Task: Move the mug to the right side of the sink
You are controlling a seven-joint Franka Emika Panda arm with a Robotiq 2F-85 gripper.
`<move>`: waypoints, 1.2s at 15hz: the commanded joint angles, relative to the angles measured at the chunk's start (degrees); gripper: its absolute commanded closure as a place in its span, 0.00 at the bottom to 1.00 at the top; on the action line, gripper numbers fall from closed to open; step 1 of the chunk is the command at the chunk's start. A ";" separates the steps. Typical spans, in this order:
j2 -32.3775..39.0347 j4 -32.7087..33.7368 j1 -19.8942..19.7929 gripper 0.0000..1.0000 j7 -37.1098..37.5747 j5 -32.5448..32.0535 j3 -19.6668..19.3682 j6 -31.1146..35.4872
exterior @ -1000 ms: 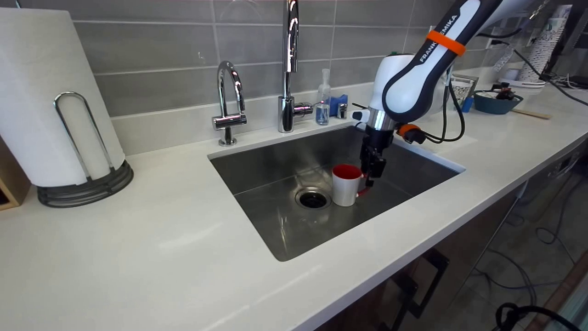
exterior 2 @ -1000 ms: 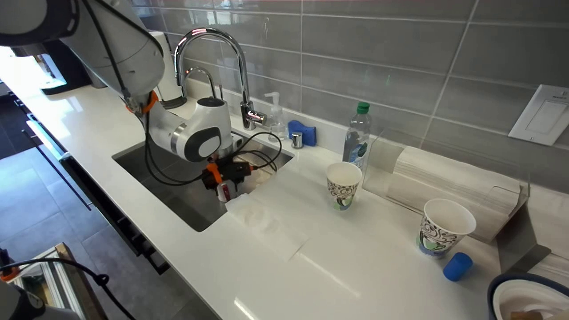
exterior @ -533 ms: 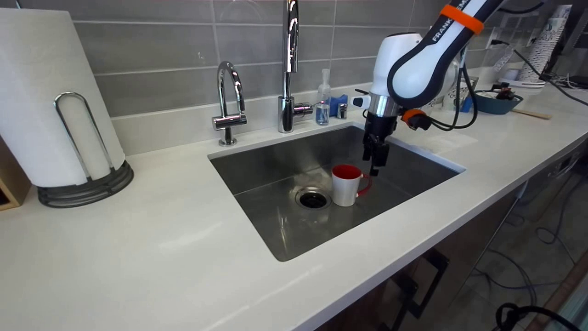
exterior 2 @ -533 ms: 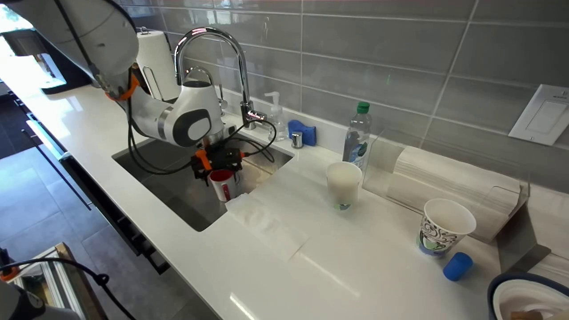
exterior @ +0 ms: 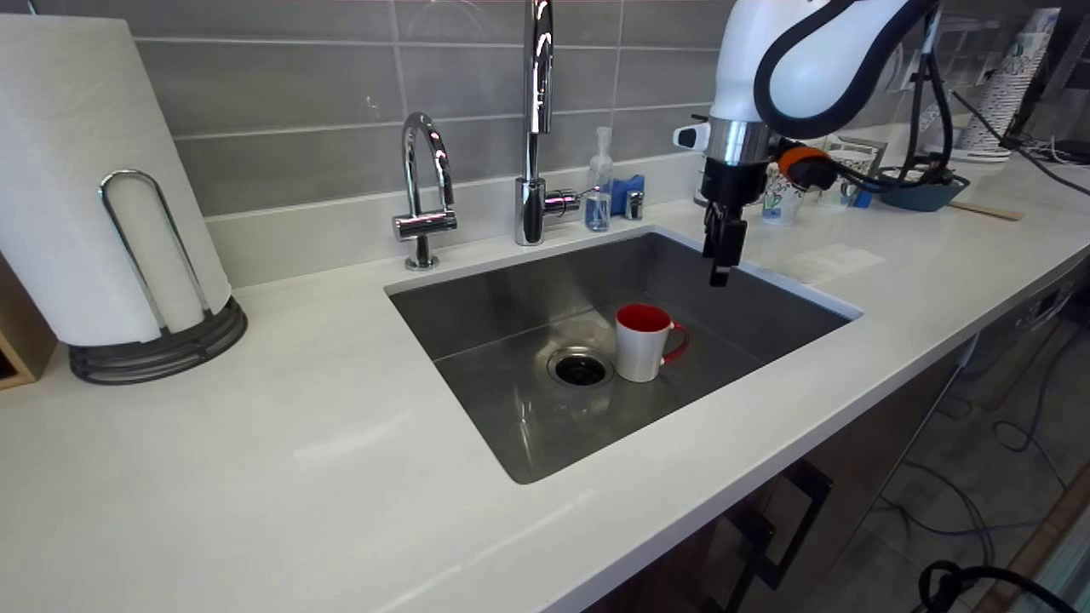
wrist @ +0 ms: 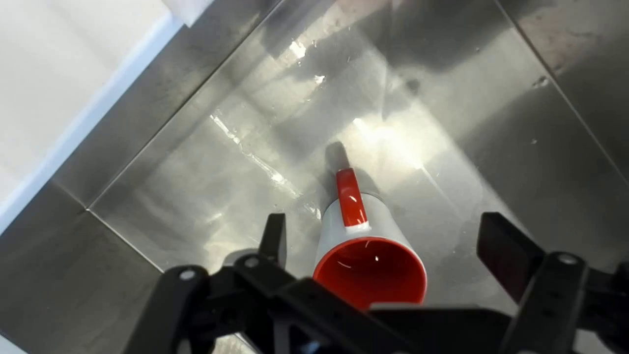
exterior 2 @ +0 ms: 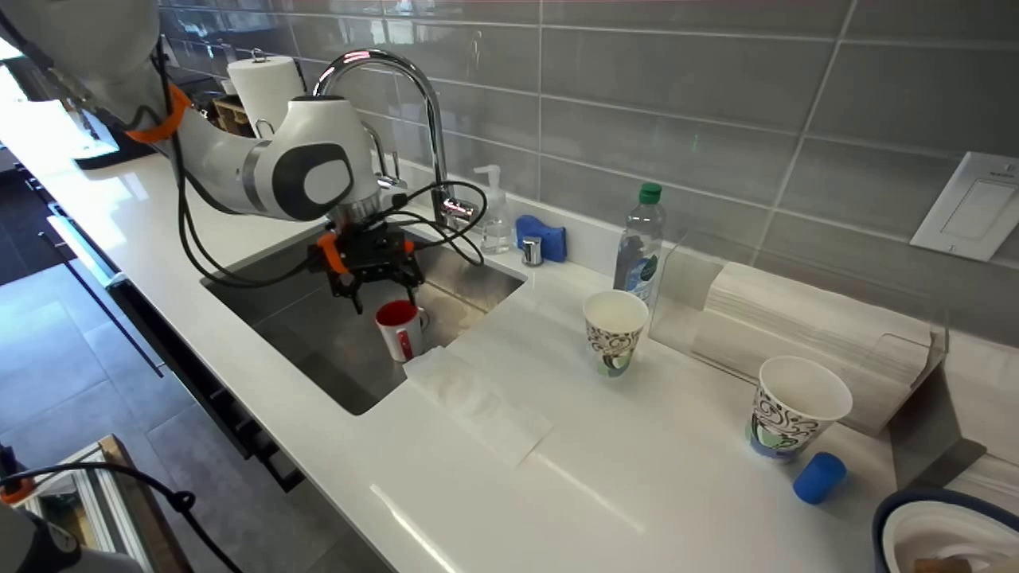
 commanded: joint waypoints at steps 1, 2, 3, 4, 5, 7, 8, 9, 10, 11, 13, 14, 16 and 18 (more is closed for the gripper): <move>-6.22 -4.31 -0.14 0.00 1.99 4.44 1.01 4.56; -7.15 -4.84 0.19 0.00 3.12 4.33 0.68 6.36; -8.13 -5.17 0.88 0.00 7.76 2.28 -0.46 5.86; -8.85 -5.53 1.28 0.00 12.10 -1.15 -1.67 6.82; -9.01 -5.62 0.90 0.00 11.65 0.42 -1.27 7.38; -7.18 -5.80 -3.92 0.00 -2.82 14.11 6.06 9.98; -7.35 -4.13 0.28 0.00 5.72 6.21 0.16 6.91; -7.22 -4.59 -0.50 0.00 1.77 10.03 1.79 7.84; -7.09 -4.87 -0.89 0.00 -0.01 11.74 2.87 8.35; -6.94 -4.95 -1.03 0.00 -0.52 12.32 3.38 8.58; -6.83 -4.95 -1.22 0.00 -0.88 12.52 3.56 8.65; -6.83 -4.95 -1.28 0.00 -1.00 12.54 3.55 8.66; -6.83 -4.95 -1.37 0.00 -1.08 12.55 3.53 8.66; -6.83 -4.95 -1.36 0.00 -1.10 12.56 3.55 8.66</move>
